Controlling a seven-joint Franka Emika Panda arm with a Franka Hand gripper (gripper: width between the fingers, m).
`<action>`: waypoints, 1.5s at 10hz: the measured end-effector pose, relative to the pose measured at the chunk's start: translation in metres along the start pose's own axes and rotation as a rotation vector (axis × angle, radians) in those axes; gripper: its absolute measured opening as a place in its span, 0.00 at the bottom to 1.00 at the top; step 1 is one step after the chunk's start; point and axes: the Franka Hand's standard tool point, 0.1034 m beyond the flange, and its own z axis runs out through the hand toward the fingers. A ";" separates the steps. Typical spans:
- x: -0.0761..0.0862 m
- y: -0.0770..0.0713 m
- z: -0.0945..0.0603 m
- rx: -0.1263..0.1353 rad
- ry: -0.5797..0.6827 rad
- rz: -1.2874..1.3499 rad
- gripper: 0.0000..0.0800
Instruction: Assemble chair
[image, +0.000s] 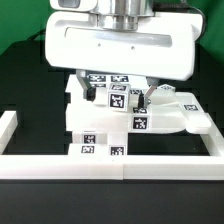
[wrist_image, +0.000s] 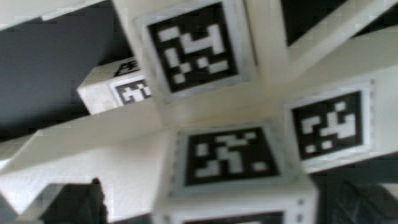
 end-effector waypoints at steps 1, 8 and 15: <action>0.000 -0.001 -0.001 0.001 0.001 -0.002 0.81; 0.000 0.000 0.001 0.000 -0.001 0.023 0.36; 0.001 0.001 0.000 0.006 -0.001 0.415 0.36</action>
Offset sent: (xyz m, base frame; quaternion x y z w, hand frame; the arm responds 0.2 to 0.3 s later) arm 0.0000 0.0000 0.0000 0.0000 0.0000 0.0000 1.0000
